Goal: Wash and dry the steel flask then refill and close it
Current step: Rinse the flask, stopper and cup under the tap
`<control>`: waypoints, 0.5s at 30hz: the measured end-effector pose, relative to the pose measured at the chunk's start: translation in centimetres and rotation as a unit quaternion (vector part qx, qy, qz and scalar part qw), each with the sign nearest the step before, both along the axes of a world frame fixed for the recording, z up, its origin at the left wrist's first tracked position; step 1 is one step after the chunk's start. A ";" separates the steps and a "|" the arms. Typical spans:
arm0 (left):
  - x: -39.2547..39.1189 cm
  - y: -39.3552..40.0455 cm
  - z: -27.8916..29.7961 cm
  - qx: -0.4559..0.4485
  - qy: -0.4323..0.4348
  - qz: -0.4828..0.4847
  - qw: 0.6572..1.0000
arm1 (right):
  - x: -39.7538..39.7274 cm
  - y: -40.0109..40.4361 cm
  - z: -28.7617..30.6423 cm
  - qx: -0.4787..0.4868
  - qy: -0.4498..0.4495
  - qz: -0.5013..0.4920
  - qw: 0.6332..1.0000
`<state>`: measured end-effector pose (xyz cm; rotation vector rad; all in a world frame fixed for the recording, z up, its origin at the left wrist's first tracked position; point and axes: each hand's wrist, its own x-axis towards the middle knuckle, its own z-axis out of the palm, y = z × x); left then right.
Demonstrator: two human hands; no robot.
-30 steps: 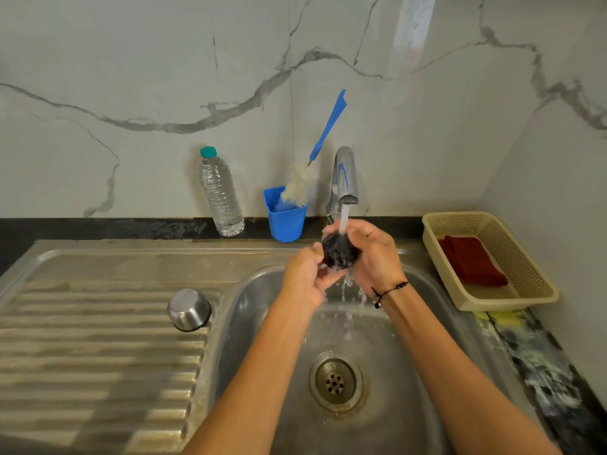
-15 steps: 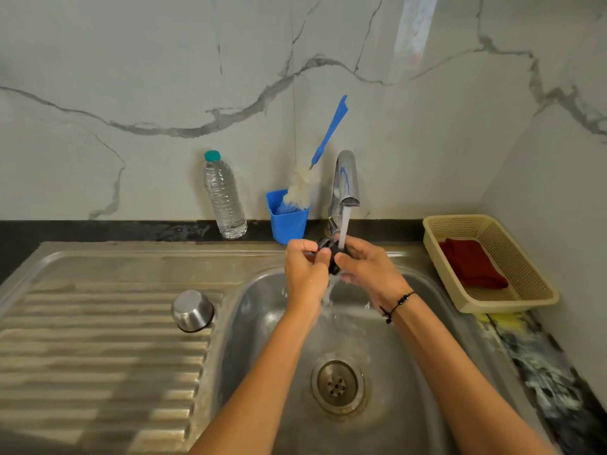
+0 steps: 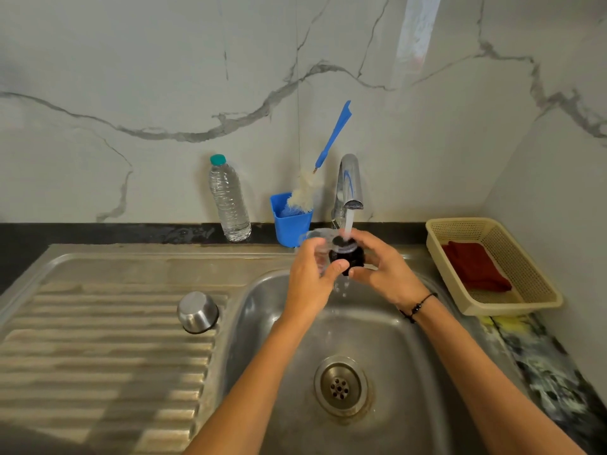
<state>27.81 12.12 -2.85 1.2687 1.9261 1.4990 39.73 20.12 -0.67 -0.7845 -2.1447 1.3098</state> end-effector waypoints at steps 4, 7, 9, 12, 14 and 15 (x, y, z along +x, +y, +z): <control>-0.1 -0.1 0.9 -0.002 -0.042 -0.010 0.999 | -0.1 0.0 0.1 0.031 0.023 -0.009 0.999; 0.0 0.0 1.6 0.047 -0.030 -0.015 0.998 | 0.0 -0.4 0.5 0.073 0.095 -0.058 0.991; 0.0 0.4 1.5 0.004 -0.021 -0.029 0.999 | -0.1 -0.7 -0.4 0.078 0.086 -0.068 0.991; 0.2 0.0 0.4 -0.115 -0.038 -0.045 0.992 | 0.3 -1.6 -2.5 0.055 0.032 -0.076 0.995; 0.2 -0.4 0.1 -0.099 -0.045 -0.043 0.993 | 0.6 -1.8 -3.1 0.097 0.046 -0.095 0.990; 0.1 -0.5 0.0 -0.096 -0.047 -0.037 0.994 | 0.6 -1.9 -3.2 0.101 0.050 -0.103 0.988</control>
